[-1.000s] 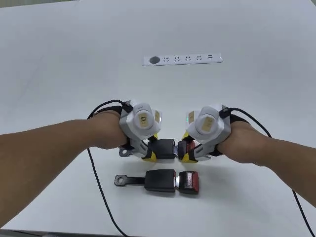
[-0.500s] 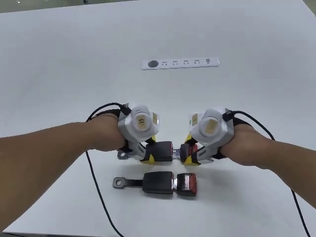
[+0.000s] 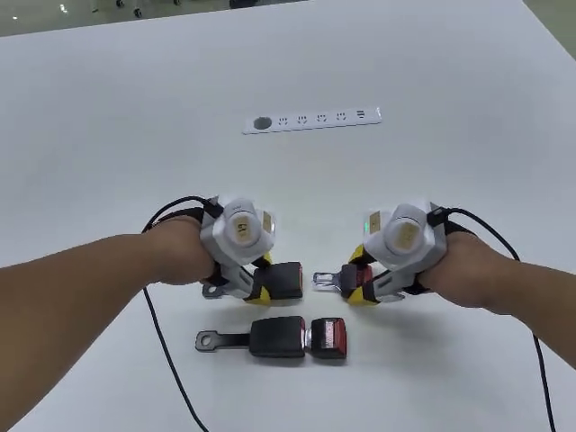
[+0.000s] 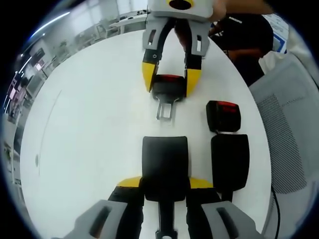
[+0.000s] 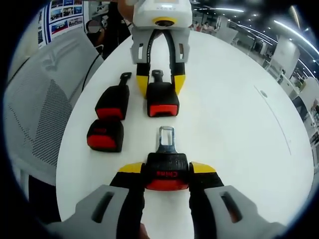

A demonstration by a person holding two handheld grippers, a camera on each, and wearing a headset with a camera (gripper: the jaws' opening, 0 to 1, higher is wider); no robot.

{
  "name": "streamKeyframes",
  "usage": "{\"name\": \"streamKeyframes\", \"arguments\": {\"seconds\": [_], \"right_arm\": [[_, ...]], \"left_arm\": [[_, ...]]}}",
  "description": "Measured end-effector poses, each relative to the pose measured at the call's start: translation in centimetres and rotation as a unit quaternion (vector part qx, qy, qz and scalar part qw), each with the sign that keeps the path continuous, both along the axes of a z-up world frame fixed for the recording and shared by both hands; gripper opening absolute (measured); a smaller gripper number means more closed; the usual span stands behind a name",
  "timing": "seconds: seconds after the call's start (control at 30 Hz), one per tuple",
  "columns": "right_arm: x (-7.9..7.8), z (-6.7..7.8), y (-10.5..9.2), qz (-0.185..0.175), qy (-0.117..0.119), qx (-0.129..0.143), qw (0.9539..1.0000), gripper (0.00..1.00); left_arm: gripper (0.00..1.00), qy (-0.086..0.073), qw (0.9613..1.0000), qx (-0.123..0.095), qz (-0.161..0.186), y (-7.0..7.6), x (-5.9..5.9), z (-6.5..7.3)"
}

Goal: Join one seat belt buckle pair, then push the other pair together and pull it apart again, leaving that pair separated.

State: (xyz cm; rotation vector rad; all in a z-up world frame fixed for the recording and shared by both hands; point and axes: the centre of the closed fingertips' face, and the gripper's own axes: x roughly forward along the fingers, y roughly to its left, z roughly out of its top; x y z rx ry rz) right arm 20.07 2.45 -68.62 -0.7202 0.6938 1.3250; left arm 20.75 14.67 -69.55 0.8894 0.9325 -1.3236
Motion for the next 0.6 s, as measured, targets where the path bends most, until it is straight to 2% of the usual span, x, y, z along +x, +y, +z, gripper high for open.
{"name": "streamKeyframes", "arguments": {"seconds": [0.17, 0.27, 0.37, 0.47, 0.6], "right_arm": [[0.2, -0.3, -2.5, -0.003, -0.001, -0.018, 0.9998, 0.34], [-0.3, -0.6, -3.7, 0.005, -0.002, -0.033, 0.9994, 0.34], [-0.1, -0.7, -4.1, -0.006, 0.012, -0.028, 0.9995, 0.35], [-0.3, -0.8, -3.8, -0.006, 0.026, -0.038, 0.9989, 0.35], [-0.1, -0.8, -4.0, -0.011, 0.024, -0.044, 0.9987, 0.38]], "left_arm": [[0.32, -0.001, 1.0, 0.002, -0.001, -0.1, -0.2, 0.1], [0.32, -0.001, 1.0, -0.001, -0.001, -0.1, -0.3, 0.2], [0.33, -0.002, 1.0, -0.003, -0.004, -0.1, -0.2, 0.1], [0.33, -0.001, 1.0, 0.001, -0.008, -0.1, -0.1, 0.1], [0.33, -0.002, 0.9999, 0.004, -0.01, -0.1, -0.1, 0.1]]}}
